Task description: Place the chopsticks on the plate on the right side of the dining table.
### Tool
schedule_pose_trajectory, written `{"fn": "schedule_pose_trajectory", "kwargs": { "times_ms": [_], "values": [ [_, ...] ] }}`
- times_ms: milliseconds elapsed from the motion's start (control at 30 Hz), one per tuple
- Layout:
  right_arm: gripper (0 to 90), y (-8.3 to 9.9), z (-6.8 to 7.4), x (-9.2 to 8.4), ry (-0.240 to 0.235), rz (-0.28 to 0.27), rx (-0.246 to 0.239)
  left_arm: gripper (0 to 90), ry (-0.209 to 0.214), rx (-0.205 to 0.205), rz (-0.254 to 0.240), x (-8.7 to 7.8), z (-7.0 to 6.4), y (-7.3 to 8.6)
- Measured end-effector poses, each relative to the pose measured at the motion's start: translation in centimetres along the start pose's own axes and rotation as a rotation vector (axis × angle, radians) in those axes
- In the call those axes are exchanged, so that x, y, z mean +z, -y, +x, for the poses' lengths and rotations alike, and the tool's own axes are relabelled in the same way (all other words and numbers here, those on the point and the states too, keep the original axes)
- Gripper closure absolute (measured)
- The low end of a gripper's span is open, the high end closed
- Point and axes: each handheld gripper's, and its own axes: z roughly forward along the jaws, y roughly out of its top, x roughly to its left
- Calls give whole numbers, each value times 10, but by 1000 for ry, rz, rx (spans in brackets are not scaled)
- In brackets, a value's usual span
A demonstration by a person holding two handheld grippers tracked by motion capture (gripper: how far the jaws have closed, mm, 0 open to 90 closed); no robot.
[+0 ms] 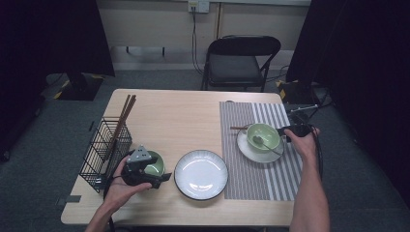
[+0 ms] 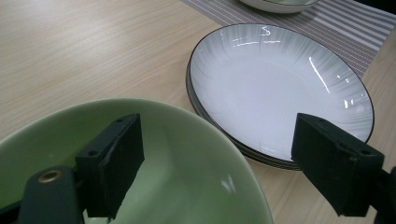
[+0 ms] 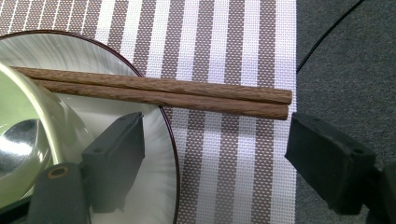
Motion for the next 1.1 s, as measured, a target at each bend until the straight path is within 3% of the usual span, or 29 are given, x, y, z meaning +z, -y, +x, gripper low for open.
{"fn": "schedule_pose_trajectory", "kwargs": {
  "times_ms": [333,1100],
  "values": [
    [180,-1,-3,-6,14,-33,10,166,-3,1,3,0,0,0],
    [191,-2,2,1,-5,-33,-7,166,2,-10,4,0,0,1]
  ]
}}
